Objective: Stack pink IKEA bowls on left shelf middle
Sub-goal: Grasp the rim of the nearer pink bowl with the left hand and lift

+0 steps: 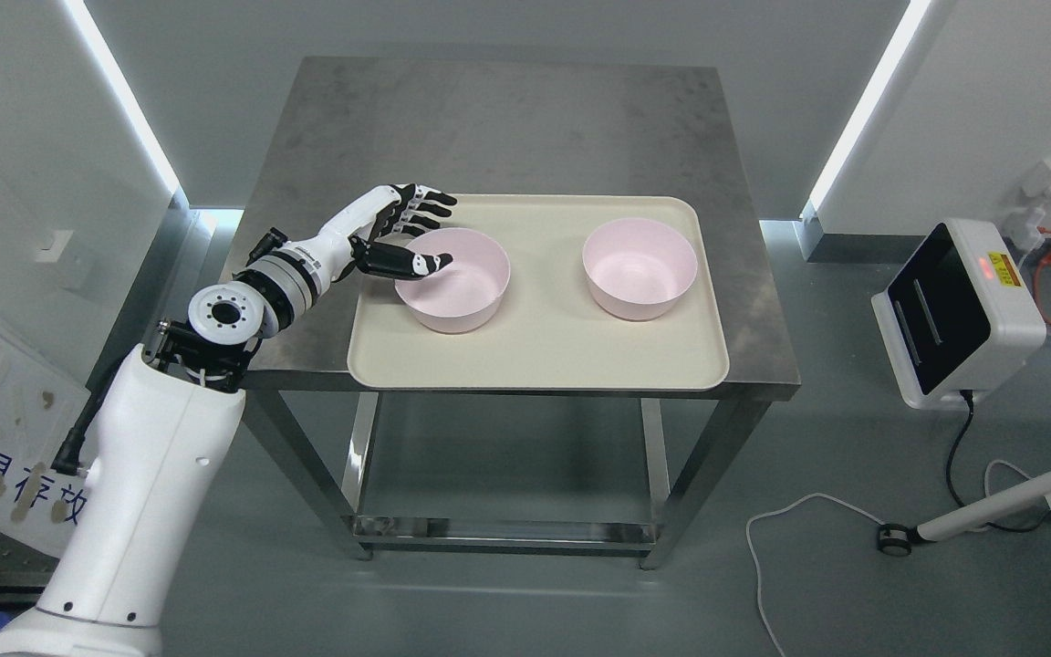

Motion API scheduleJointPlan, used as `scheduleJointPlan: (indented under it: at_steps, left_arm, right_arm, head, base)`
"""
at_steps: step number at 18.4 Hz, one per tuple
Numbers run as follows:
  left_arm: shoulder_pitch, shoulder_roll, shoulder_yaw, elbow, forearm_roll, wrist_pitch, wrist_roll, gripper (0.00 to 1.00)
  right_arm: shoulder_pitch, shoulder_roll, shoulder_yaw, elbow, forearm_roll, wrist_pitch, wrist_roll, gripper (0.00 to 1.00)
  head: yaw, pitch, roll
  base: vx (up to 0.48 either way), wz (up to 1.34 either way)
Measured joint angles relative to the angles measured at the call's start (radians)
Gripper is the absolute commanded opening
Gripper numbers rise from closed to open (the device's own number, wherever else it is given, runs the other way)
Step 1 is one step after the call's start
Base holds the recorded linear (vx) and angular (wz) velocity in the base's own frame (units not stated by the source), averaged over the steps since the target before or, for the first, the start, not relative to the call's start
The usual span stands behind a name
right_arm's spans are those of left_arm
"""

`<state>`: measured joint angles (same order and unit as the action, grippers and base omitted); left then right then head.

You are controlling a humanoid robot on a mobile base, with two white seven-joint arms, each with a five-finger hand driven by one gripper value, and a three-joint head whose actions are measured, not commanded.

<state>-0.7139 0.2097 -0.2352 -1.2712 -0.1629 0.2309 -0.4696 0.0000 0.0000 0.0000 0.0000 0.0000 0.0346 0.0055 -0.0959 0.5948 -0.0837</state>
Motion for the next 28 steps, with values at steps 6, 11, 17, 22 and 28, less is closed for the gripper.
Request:
scheduleJointPlan:
  at_steps: [6,11,17,22,28]
  left_arm:
    - [0.006,-0.002,-0.006,0.005,-0.029,-0.036,-0.004,0.29]
    - [0.008,-0.005,-0.009,0.011,-0.038,-0.063,-0.006,0.16]
    - [0.009,-0.01,-0.011,0.016,-0.042,-0.092,-0.01,0.06]
    - [0.01,-0.024,-0.008,0.018,-0.042,-0.096,-0.014,0.0]
    - [0.006,-0.054,0.005,0.016,-0.041,-0.097,-0.028,0.0]
  right_arm:
    - [0.0,0.0,0.0,0.0,0.0,0.0,0.0,1.0]
    - [0.0,0.0,0.0,0.0,0.0,0.0,0.0,1.0]
    - [0.0,0.0,0.0,0.0,0.0,0.0,0.0,1.0]
    - [0.0,0.0,0.0,0.0,0.0,0.0,0.0,1.0]
    - [0.0,0.0,0.0,0.0,0.0,0.0,0.0,1.0]
  head:
    - [0.0,0.0,0.0]
    - [0.0,0.0,0.0]
    - [0.0,0.0,0.0]
    - [0.0,0.0,0.0]
    - [0.0,0.0,0.0]
  base:
    - [0.0,0.0]
    - [0.0,0.0]
    - [0.0,0.0]
    - [0.0,0.0]
    - [0.0,0.0]
